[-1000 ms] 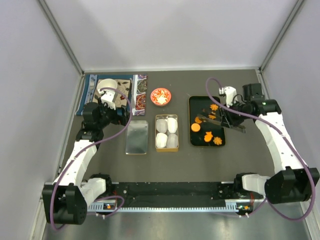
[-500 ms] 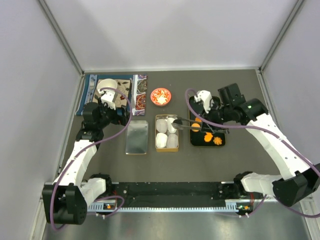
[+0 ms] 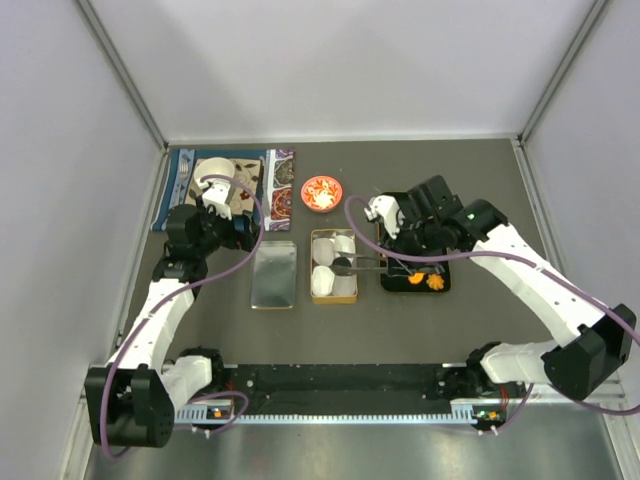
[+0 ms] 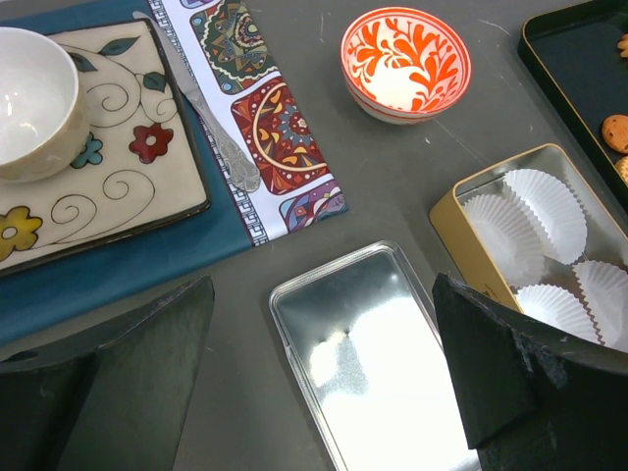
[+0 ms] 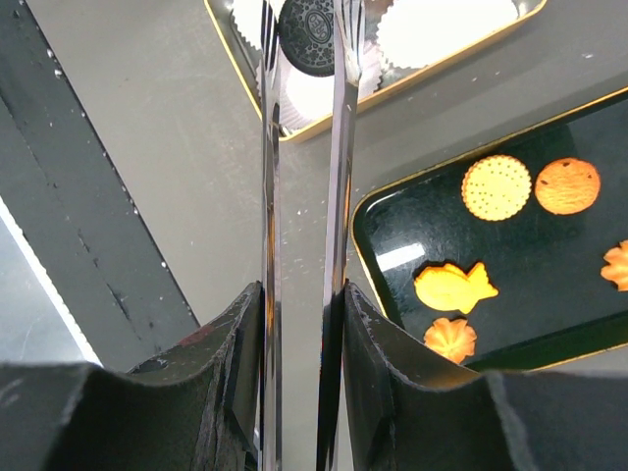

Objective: Pack the cookies

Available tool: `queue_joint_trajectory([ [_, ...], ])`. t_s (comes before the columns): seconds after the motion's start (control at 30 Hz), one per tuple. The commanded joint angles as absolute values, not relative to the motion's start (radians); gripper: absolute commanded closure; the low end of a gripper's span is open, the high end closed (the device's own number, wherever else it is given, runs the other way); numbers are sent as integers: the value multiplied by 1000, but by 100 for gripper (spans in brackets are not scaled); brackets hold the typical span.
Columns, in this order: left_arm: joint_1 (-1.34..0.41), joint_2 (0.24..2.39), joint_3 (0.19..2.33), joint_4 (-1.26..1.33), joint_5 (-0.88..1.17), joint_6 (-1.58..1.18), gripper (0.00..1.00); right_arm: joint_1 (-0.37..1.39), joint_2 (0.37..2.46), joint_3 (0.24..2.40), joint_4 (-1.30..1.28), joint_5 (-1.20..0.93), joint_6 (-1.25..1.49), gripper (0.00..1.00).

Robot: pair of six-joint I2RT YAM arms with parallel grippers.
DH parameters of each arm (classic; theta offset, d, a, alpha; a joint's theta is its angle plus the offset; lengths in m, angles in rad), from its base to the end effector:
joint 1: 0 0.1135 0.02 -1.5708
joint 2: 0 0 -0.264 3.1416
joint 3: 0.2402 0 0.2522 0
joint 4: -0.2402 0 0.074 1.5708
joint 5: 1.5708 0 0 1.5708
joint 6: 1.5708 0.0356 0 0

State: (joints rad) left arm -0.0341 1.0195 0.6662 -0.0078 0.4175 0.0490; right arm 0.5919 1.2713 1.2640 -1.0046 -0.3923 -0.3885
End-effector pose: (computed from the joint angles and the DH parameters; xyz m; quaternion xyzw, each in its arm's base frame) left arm 0.2314 -0.0223 0.2723 0.1512 0.7991 -0.1663 0.5575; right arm 0.1950 0.1475 0.3333 -0.4913 0.8064 0.2138 0.2501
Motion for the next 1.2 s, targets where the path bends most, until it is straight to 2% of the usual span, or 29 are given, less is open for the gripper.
queue_joint_trajectory([
  [0.0, -37, 1020, 686, 20, 410, 58, 1, 626, 1285, 1233, -943, -402, -385, 91],
  [0.4, -37, 1023, 681, 23, 408, 61, 1, 650, 1302, 1184, -914, -382, -393, 91],
  [0.67, -37, 1022, 680, 23, 408, 63, 1, 650, 1304, 1172, -908, -368, -393, 87],
  [1.17, -37, 1022, 678, 25, 410, 64, 1, 658, 1292, 1158, -908, -350, -397, 63],
])
